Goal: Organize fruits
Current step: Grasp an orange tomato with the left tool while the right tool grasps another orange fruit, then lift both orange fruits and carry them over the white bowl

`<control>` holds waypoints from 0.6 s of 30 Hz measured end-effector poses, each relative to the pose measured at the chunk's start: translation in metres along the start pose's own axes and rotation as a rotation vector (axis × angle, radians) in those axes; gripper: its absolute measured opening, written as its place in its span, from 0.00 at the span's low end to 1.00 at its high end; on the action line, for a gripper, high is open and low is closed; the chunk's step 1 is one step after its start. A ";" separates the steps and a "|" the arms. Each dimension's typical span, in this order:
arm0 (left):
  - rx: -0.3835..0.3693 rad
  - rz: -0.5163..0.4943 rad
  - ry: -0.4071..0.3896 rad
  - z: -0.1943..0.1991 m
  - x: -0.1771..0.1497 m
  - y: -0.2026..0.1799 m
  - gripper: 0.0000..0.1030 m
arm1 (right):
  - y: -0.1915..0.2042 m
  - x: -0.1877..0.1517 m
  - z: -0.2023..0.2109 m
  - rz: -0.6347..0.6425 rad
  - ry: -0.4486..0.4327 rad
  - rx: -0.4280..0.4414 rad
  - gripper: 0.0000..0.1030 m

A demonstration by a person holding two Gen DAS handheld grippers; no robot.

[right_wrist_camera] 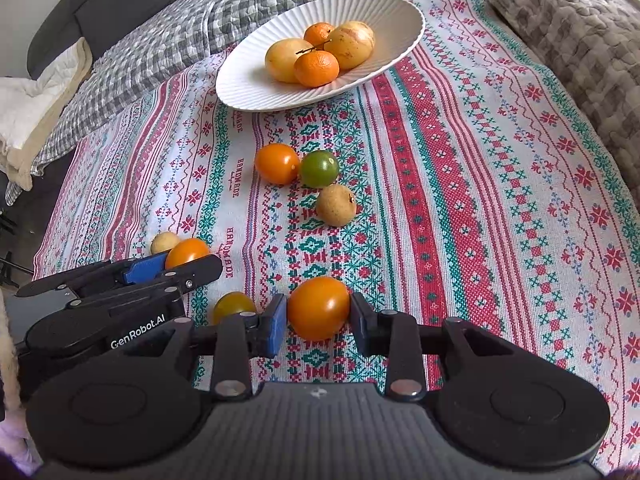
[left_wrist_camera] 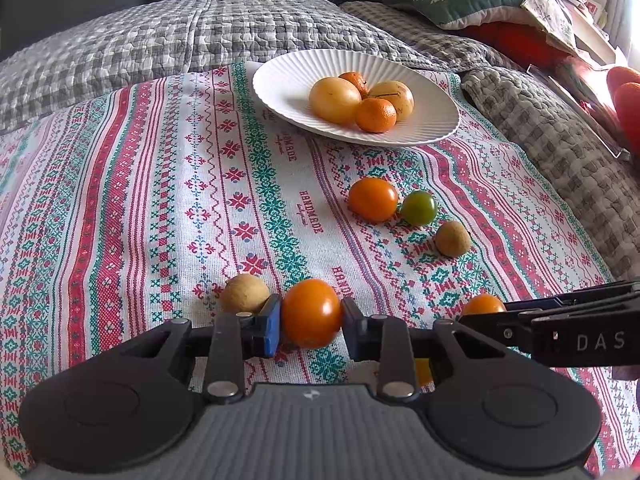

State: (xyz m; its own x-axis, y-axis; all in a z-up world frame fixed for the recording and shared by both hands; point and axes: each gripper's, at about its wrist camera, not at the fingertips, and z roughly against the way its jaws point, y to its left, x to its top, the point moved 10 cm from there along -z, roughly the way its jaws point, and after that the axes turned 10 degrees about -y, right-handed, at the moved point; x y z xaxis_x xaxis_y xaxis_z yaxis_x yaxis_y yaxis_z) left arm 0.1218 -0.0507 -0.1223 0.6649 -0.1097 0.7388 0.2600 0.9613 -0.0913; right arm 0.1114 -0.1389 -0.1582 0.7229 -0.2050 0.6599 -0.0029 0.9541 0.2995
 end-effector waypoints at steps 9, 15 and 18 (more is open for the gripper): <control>-0.006 0.025 -0.013 0.006 0.005 -0.001 0.19 | -0.005 0.002 0.004 -0.030 -0.011 -0.008 0.29; -0.010 0.042 -0.026 0.011 0.010 -0.001 0.19 | -0.010 0.006 0.010 -0.071 -0.033 -0.007 0.29; -0.013 0.054 -0.036 0.014 0.013 -0.002 0.19 | -0.013 0.010 0.014 -0.093 -0.048 -0.002 0.29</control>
State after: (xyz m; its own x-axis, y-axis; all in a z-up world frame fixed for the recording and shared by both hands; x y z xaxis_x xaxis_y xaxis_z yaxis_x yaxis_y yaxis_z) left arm 0.1205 -0.0509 -0.1030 0.6525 -0.0486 0.7562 0.2337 0.9622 -0.1398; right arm 0.1094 -0.1560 -0.1458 0.6858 -0.3031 0.6617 0.0644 0.9309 0.3596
